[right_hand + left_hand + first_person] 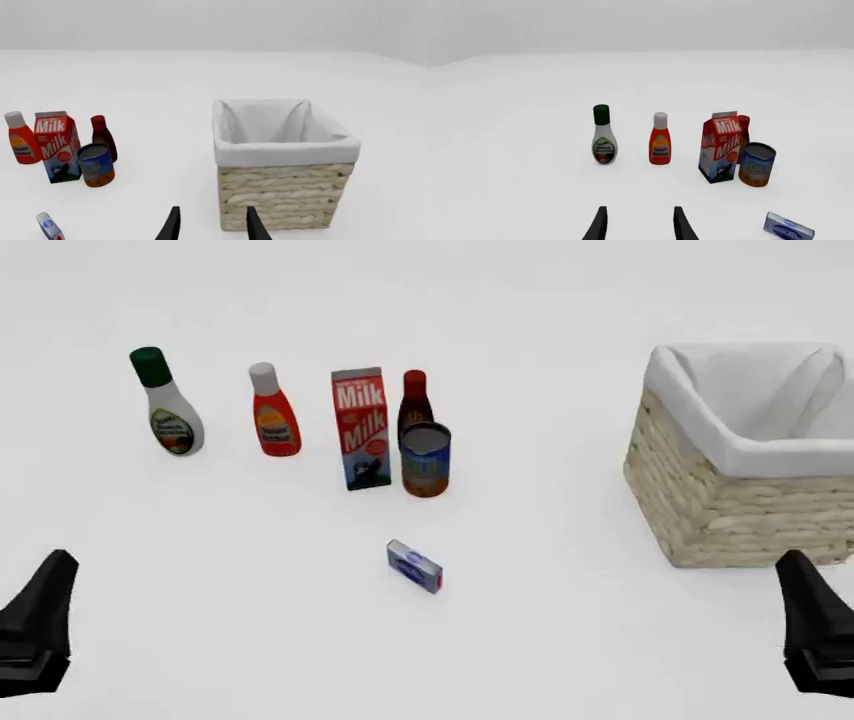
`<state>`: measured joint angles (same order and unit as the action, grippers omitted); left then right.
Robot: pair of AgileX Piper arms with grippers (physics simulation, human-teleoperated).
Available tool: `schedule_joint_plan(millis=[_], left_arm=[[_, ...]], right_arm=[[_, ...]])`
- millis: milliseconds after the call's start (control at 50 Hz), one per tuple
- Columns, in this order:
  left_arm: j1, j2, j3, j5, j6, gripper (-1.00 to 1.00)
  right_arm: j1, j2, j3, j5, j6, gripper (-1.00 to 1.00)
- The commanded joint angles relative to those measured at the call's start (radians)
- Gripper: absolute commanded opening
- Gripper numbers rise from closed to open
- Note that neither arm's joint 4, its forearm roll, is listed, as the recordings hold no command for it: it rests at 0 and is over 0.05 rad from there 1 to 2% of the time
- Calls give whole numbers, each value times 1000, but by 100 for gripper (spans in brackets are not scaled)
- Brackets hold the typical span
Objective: Pick the ketchup and place it in the basket.
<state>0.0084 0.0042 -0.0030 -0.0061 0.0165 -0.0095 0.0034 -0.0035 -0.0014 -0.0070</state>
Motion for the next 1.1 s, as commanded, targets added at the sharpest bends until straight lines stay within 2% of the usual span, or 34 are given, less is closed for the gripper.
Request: schedule_joint_plan(millis=[20,40,60,100,120,160,180,200,280,420,480,520,600,700,800,840,860,940,1020,1100], left_arm=[[4,41,-3,-24,39,100],[33,189,-2,-123,24,100],[33,202,-2,-137,24,100],[46,345,-12,-232,-1,100],[46,382,-12,-262,21,100],[37,402,-31,-273,29,100],[32,478,-44,-311,50,100],[29,504,-49,-328,42,100],[7,571,-92,-341,72,100],[-25,647,-228,-256,66,100],[-40,719,-277,-234,22,100],[-39,731,-302,-225,53,100],[-58,806,-366,-193,48,100],[-65,842,-432,-173,91,100],[-84,920,-503,-154,68,100],[-92,949,-528,-156,84,100],[-112,998,-557,-139,70,100],[-117,1035,-593,-142,82,100],[-124,1080,-635,-140,137,100],[-127,1103,-666,-141,149,100]], right_arm=[[18,11,1,-7,19,100],[17,7,2,-2,28,100],[17,7,2,-2,28,100],[18,2,2,1,30,100],[19,4,2,1,31,100],[19,7,2,0,34,100],[21,6,3,1,35,100],[21,9,2,-2,35,100],[16,4,2,-1,36,100],[20,17,3,-5,29,100],[21,21,3,-8,27,100],[22,25,3,-10,25,100],[21,10,3,3,24,100],[22,8,3,5,21,100],[24,20,3,-8,21,100],[24,25,3,-12,21,100],[24,28,3,-14,21,100],[26,28,3,-12,24,100],[27,45,3,-27,26,100],[28,55,3,-35,26,100]])
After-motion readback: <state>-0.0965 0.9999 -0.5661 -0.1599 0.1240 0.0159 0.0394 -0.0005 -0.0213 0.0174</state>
